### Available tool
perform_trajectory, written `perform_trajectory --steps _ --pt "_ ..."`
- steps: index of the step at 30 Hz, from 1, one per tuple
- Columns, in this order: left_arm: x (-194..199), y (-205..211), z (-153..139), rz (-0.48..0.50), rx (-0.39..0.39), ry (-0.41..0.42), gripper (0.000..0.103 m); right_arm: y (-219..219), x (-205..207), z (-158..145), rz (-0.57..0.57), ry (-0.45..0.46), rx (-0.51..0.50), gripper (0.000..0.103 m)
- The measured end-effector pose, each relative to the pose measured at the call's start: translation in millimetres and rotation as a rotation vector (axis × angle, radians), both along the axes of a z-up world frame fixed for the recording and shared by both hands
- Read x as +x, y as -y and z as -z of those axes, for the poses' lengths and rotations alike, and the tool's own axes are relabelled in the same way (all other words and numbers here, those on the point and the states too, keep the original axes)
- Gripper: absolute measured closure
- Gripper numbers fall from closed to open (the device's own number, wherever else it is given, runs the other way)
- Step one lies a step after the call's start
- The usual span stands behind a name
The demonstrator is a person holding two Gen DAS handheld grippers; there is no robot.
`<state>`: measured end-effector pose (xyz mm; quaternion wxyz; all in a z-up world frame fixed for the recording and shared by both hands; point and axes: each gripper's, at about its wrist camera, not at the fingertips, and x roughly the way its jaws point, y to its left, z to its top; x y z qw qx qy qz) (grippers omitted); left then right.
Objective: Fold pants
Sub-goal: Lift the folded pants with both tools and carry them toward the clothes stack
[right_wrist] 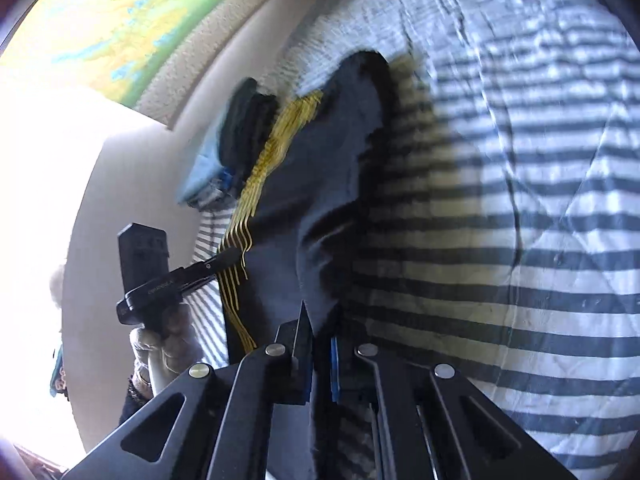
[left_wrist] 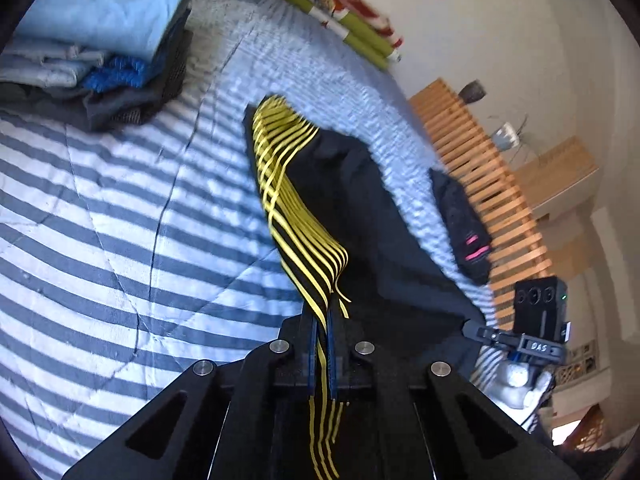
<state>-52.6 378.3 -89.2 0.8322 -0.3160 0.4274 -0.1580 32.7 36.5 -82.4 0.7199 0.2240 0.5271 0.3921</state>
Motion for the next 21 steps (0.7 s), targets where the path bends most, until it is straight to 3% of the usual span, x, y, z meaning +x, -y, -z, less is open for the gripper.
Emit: perform_trajectory --steps 9,13,17,21 --pt "-58 -1 -134 -0.033 0.020 0.267 0.100 19 -39 -107 0.047 0.241 0.097 0.097" --pt "-90 3 -181 -0.030 0.037 0.349 0.100 19 -59 -149 0.053 0.327 0.113 0.097" --pt "-128 6 -208 -0.044 0.063 0.400 0.100 22 -84 -173 0.047 0.374 0.144 0.097" --pt "-158 -11 -213 -0.084 0.058 0.404 0.100 4 -100 -187 0.011 0.398 0.146 0.097"
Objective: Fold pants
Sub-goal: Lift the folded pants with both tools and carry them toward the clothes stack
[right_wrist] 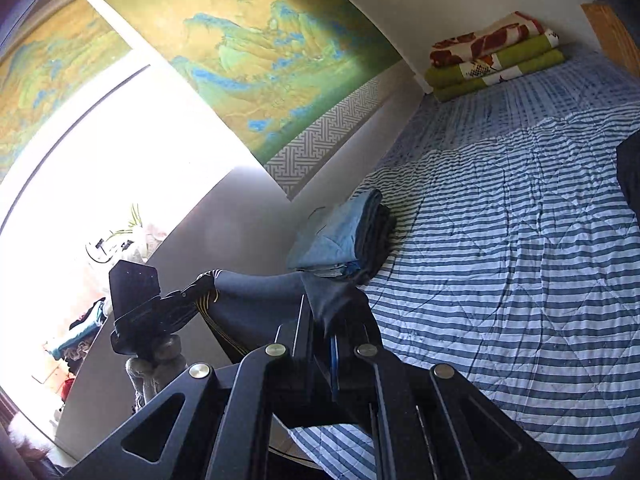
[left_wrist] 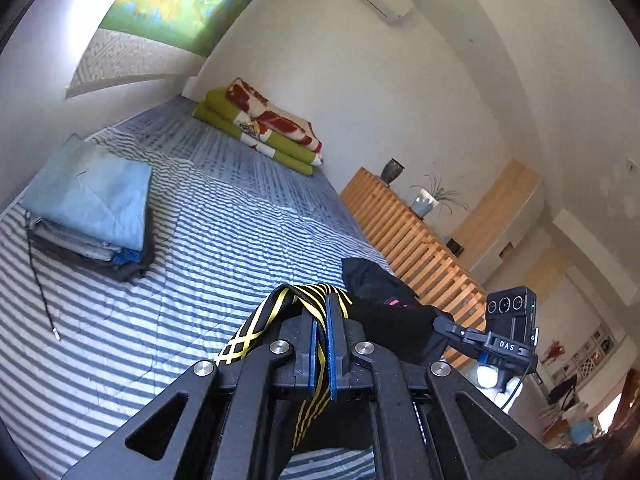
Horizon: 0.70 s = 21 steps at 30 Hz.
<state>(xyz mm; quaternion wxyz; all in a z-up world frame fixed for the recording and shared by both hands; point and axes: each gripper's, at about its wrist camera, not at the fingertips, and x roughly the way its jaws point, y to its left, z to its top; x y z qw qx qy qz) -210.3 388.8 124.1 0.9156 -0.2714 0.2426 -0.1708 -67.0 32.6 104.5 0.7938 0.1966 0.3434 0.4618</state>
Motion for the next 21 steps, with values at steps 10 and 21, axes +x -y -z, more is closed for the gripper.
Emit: perform_trajectory --steps 10,21 --pt "-9 -88 -21 -0.169 0.017 0.007 0.100 -95 21 -20 -0.097 0.020 -0.028 0.098" --pt "86 -228 -37 -0.357 0.050 0.003 0.100 -251 125 -27 -0.119 0.070 -0.120 0.098"
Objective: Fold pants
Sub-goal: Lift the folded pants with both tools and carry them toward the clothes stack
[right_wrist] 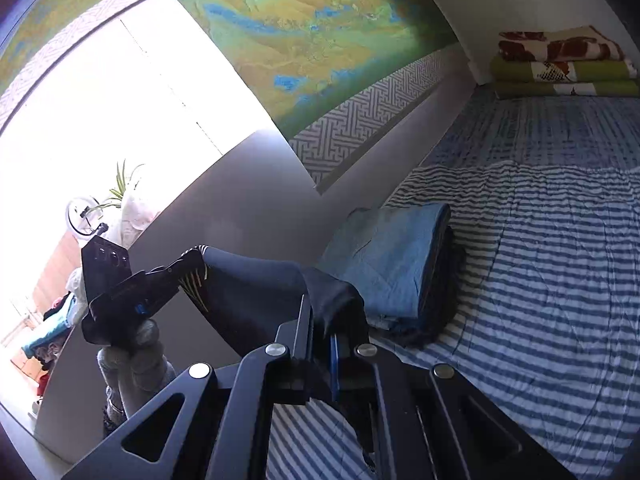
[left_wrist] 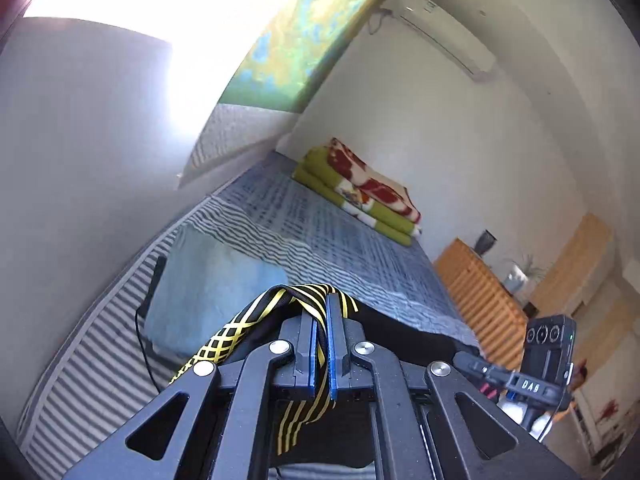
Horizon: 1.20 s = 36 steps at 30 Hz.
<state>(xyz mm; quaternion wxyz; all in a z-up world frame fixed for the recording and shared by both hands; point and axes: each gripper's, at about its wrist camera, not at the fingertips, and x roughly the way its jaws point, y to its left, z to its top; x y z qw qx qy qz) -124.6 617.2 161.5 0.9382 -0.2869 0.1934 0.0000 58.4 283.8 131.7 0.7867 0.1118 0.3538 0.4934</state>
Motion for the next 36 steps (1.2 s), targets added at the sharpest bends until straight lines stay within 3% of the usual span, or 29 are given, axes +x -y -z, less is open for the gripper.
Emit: perform_trajectory --steps 4,8,14,21,24,27,31,32,34,36 --pt "59 -52 11 -0.058 0.027 -0.054 0.100 -50 47 13 0.011 -0.008 -0.039 0.098" --pt "127 -99 34 -0.108 -0.005 -0.126 0.100 -91 97 37 0.056 -0.025 -0.078 0.098" --pt "209 -136 72 -0.124 0.021 -0.195 0.100 -120 176 73 0.145 -0.089 -0.102 0.098" --pt "270 -153 117 -0.154 0.037 -0.236 0.100 -137 239 120 0.213 -0.174 -0.104 0.098" --pt "285 -159 136 -0.187 0.038 -0.253 0.100 -147 250 135 0.222 -0.197 -0.108 0.098" --pt "298 -159 150 -0.224 0.092 -0.298 0.098 -156 259 147 0.225 -0.216 -0.110 0.096" --pt "299 -165 149 -0.220 0.065 -0.320 0.093 -153 273 158 0.235 -0.323 -0.114 0.075" --pt "296 -166 146 -0.215 0.059 -0.311 0.091 -148 275 157 0.235 -0.332 -0.098 0.075" --pt "279 -166 136 -0.220 0.065 -0.299 0.064 -134 273 151 0.250 -0.322 -0.078 0.075" --pt "256 -161 122 -0.216 0.086 -0.272 0.061 -119 262 143 0.254 -0.302 -0.073 0.074"
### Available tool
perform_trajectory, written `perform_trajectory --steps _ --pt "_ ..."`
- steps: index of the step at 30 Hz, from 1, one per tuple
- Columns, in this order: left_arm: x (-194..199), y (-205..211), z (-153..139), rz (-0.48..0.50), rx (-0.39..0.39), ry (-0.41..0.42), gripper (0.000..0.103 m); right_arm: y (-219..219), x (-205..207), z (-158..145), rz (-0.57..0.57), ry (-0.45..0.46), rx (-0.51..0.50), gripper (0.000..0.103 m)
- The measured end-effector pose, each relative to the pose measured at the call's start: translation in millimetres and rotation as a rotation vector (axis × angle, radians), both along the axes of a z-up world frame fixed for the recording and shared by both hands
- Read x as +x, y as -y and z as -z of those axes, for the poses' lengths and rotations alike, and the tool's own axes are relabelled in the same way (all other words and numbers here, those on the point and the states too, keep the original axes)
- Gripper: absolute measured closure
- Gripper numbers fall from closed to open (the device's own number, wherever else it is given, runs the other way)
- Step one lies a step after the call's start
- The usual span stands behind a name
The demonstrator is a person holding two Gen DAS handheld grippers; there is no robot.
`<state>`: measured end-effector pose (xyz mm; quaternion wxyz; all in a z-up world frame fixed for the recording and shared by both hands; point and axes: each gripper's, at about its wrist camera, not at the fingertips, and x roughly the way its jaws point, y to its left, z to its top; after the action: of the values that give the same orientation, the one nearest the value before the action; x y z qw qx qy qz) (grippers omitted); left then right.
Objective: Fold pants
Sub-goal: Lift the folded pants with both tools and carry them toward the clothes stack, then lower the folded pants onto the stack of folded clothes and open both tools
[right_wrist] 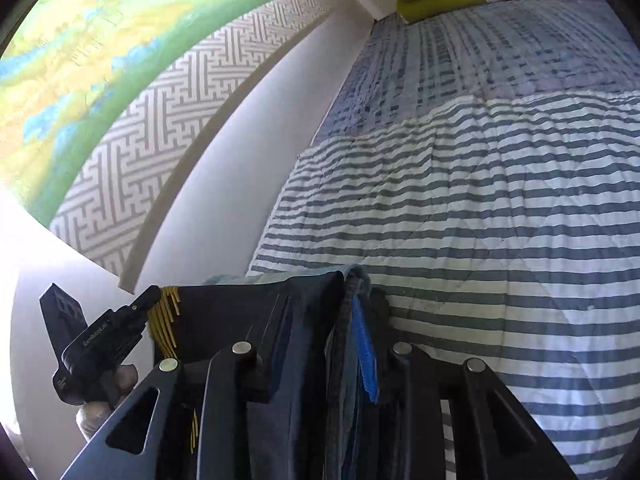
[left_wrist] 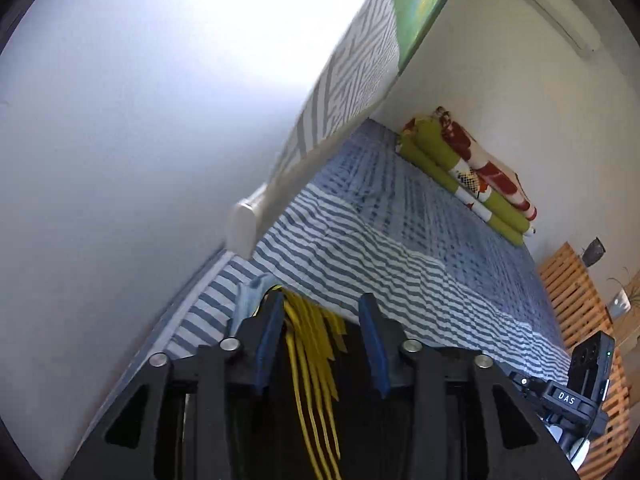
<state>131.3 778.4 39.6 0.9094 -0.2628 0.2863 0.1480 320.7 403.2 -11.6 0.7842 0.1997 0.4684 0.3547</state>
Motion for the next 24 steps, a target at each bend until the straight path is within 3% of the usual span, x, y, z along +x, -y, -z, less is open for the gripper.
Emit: perform_trajectory --steps 4,7,9,11,14,15,20,24 --pt "-49 29 -22 0.053 0.068 0.015 0.061 10 -47 -10 -0.118 0.053 -0.027 0.074" --pt "-87 61 -17 0.123 0.133 -0.006 0.061 8 -97 -5 -0.233 0.110 -0.091 0.073" --pt "-99 69 -3 0.186 0.070 -0.008 0.061 0 -121 2 -0.306 0.141 -0.105 0.073" --pt "-102 69 27 0.178 -0.001 -0.081 0.061 -15 -134 12 -0.315 0.132 -0.142 0.072" --pt "-106 63 66 0.059 0.063 -0.254 0.062 -24 -145 25 -0.312 0.098 -0.203 0.072" --pt "-113 62 73 0.041 0.061 -0.263 0.062 -23 -150 26 -0.310 0.104 -0.230 0.072" --pt "-156 74 70 -0.043 -0.008 -0.201 0.061 11 -182 20 -0.334 0.095 -0.286 0.072" --pt "-178 81 70 -0.023 -0.148 -0.124 0.046 44 -204 19 -0.321 0.083 -0.271 0.071"
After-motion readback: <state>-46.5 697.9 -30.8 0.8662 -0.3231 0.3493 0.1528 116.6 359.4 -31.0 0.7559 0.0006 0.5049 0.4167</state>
